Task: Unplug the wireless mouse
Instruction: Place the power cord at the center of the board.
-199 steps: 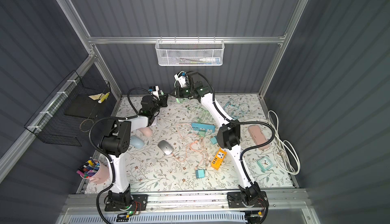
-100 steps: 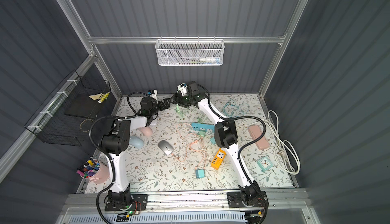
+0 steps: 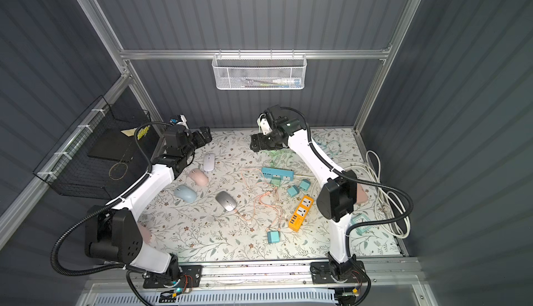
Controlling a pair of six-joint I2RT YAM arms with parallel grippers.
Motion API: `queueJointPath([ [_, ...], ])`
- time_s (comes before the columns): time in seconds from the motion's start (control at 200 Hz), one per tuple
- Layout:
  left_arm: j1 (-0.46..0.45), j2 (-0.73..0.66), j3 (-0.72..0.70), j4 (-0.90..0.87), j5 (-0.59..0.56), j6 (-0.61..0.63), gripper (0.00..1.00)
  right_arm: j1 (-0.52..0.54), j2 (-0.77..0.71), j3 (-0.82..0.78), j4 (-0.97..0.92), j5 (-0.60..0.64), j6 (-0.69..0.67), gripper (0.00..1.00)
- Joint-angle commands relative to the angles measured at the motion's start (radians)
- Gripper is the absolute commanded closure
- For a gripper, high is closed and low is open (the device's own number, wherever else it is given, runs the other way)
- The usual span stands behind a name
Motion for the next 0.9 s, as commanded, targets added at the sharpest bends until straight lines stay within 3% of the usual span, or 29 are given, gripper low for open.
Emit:
queueJointPath([
  [0.0, -0.001, -0.034, -0.067, -0.046, 0.022, -0.020, 0.00, 0.018, 0.149, 0.193, -0.050, -0.060, -0.023, 0.18],
  [0.12, -0.001, -0.083, -0.117, -0.030, 0.035, -0.050, 0.00, 0.046, 0.382, 0.596, -0.075, -0.208, 0.041, 0.19],
  [0.175, -0.001, -0.101, -0.128, -0.031, 0.050, -0.058, 0.00, 0.047, 0.434, 0.663, -0.049, -0.224, 0.077, 0.15],
  [0.28, -0.001, -0.131, -0.129, -0.061, 0.061, -0.056, 0.00, 0.014, 0.404, 0.467, -0.005, -0.205, 0.097, 0.13],
  [0.375, -0.002, -0.147, -0.136, -0.072, 0.081, -0.052, 0.00, -0.005, 0.374, 0.364, -0.144, -0.131, 0.023, 0.13],
  [0.475, -0.002, -0.141, -0.140, -0.077, 0.098, -0.055, 0.00, 0.006, 0.168, 0.033, -0.051, 0.015, -0.036, 0.02],
  [0.52, -0.001, -0.133, -0.143, -0.067, 0.104, -0.061, 0.00, 0.009, 0.087, -0.075, 0.011, 0.055, -0.044, 0.01],
  [0.686, -0.001, -0.081, -0.095, -0.048, 0.142, -0.063, 0.00, 0.015, 0.060, 0.009, -0.147, 0.157, -0.102, 0.01],
  [0.896, -0.018, -0.004, -0.073, 0.051, 0.278, -0.026, 0.04, 0.017, -0.225, -0.289, 0.024, 0.080, -0.059, 0.01],
])
